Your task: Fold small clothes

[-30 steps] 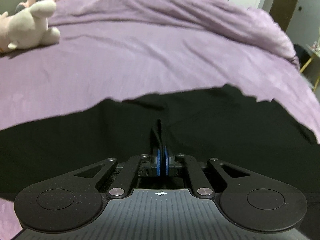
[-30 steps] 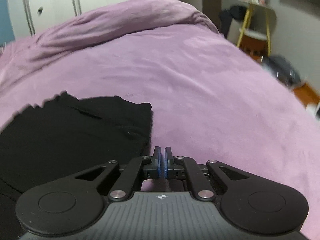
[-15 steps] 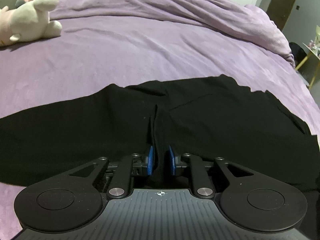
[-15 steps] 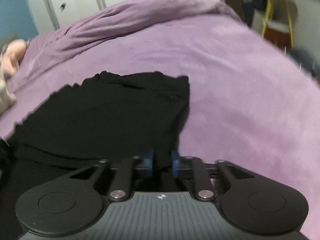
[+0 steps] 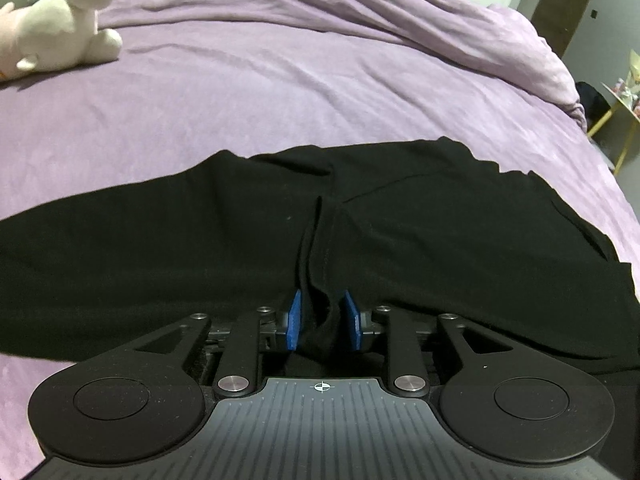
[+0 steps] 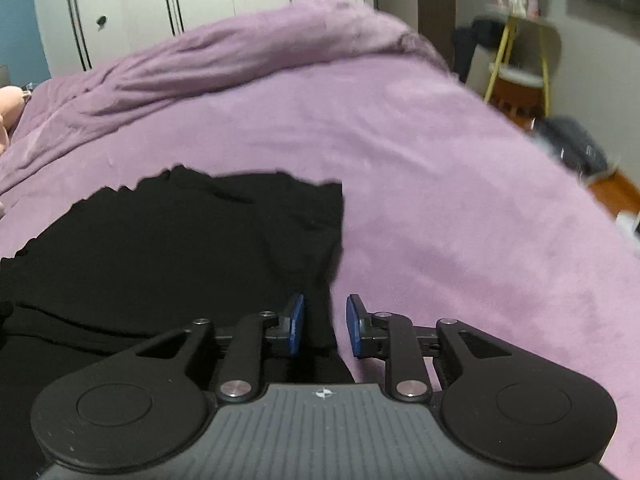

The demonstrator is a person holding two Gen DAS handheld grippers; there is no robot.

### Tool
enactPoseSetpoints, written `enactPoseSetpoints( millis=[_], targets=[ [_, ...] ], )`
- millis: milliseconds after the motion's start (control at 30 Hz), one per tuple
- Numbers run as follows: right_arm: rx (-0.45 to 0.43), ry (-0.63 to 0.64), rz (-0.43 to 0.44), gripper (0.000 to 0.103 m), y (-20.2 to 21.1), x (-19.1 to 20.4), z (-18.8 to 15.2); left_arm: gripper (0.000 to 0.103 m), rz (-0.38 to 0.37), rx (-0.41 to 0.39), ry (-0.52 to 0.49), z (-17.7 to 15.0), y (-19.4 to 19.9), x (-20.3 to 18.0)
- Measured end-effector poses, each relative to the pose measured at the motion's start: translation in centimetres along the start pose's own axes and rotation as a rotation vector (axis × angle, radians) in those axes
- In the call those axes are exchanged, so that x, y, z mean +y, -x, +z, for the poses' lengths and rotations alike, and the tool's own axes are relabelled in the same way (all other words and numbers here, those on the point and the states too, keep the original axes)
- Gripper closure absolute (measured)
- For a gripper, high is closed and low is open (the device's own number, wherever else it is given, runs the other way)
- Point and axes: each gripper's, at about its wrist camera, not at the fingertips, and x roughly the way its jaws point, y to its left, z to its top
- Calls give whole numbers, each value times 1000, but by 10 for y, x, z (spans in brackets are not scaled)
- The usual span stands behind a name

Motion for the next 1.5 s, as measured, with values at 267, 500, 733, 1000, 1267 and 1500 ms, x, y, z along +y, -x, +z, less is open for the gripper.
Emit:
enactPoseSetpoints(
  millis=[267, 500, 733, 1000, 1267, 1500],
  targets=[
    [41, 203, -10, 84, -23, 35, -18, 70, 9, -1, -10, -2, 0, -4],
    [34, 300, -84, 94, -33, 39, -23, 63, 2, -6, -10, -4, -2, -5],
    [12, 363, -105, 92, -31, 47, -30, 58, -12, -8, 21, -7, 0, 0],
    [121, 17, 145, 52, 40, 22, -48, 40, -34, -52, 276, -18, 62, 68],
    [174, -225, 249, 50, 88, 15, -97, 38, 107, -140, 641, -61, 127, 220],
    [199, -270, 262, 50, 88, 28, -92, 49, 24, -235, 1007, -88, 126, 315]
  ],
)
